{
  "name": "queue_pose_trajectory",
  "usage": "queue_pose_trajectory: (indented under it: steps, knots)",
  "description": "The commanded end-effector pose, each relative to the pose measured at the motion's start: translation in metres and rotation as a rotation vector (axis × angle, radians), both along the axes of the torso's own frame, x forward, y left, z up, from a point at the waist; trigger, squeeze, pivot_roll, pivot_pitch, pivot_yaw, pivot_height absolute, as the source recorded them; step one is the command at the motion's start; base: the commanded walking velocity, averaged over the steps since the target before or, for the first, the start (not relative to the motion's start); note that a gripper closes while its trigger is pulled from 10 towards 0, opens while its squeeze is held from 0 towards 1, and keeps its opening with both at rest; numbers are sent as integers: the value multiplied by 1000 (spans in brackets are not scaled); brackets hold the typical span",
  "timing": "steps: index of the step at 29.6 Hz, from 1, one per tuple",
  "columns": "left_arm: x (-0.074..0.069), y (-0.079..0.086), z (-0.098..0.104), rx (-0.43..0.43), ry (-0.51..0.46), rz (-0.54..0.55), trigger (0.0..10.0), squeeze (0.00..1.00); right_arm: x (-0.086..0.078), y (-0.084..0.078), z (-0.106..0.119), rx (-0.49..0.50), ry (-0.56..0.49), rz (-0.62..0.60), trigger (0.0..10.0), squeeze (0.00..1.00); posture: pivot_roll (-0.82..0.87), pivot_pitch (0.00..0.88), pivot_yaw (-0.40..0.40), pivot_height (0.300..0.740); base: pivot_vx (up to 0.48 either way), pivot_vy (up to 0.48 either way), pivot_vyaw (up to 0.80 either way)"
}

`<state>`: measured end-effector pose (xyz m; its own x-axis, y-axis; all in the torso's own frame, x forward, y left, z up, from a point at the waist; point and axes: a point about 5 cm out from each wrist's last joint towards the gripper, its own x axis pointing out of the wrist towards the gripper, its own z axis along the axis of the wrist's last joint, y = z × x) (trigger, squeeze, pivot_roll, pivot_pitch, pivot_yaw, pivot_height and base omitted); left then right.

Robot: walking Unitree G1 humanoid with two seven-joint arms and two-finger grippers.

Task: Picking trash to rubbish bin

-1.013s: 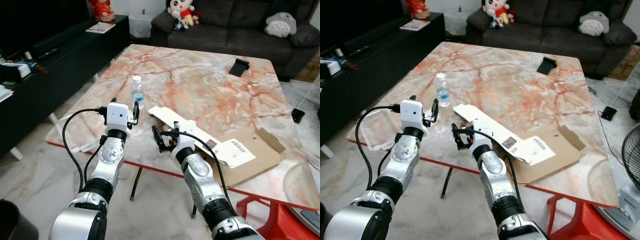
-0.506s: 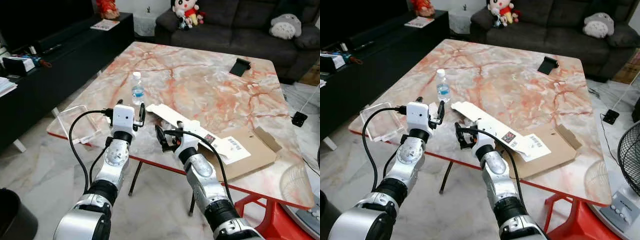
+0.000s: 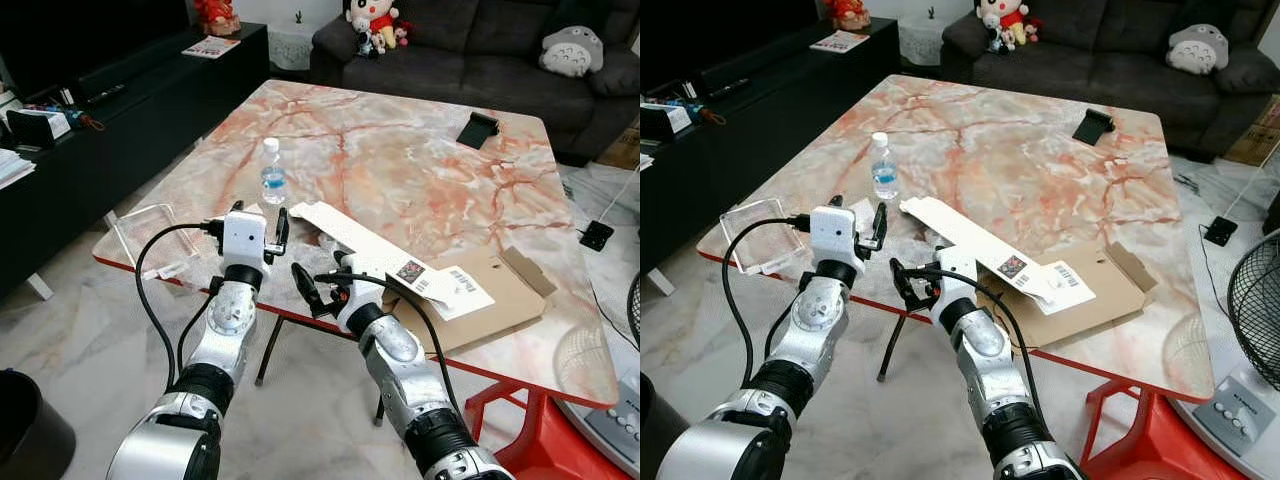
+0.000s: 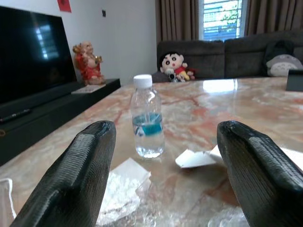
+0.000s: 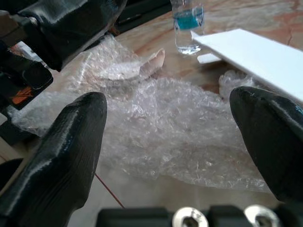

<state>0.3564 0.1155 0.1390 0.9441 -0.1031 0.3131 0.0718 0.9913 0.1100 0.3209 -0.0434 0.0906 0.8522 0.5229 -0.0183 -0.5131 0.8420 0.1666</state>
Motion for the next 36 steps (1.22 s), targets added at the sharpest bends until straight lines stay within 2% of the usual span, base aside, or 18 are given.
queue_pose_trajectory:
  steps: [1,7,11,13,15,22,29,36]
  knots:
    - [1,6,4,-1,-14,18,10000,0,2,6,6,3,-13,17,10000,0,-112,80,-49,740,0,0,0]
    - [2,17,6,8,-20,50,10000,0,4,21,18,5,-55,91,10000,0,-106,84,-52,740,0,0,0]
    - [2,18,6,9,-20,51,10000,0,4,22,19,7,-57,96,10000,0,-106,84,-52,740,0,0,0]
    - [1,40,8,36,-29,104,10000,0,5,31,23,1,-68,117,10000,0,-92,90,-59,740,0,0,0]
    - [0,50,9,50,-34,126,10000,0,5,33,21,-8,-64,120,10000,0,-89,91,-61,740,0,0,0]
    - [-1,62,12,66,-49,159,10000,0,7,36,17,-23,-40,115,10000,0,-67,94,-79,740,0,0,0]
    - [-2,63,19,65,-77,167,10000,0,14,48,31,-17,-73,126,10000,0,-46,96,-92,740,0,0,0]
    - [0,57,25,59,-101,156,10000,0,20,51,41,-13,-105,123,10000,0,-48,98,-99,740,0,0,0]
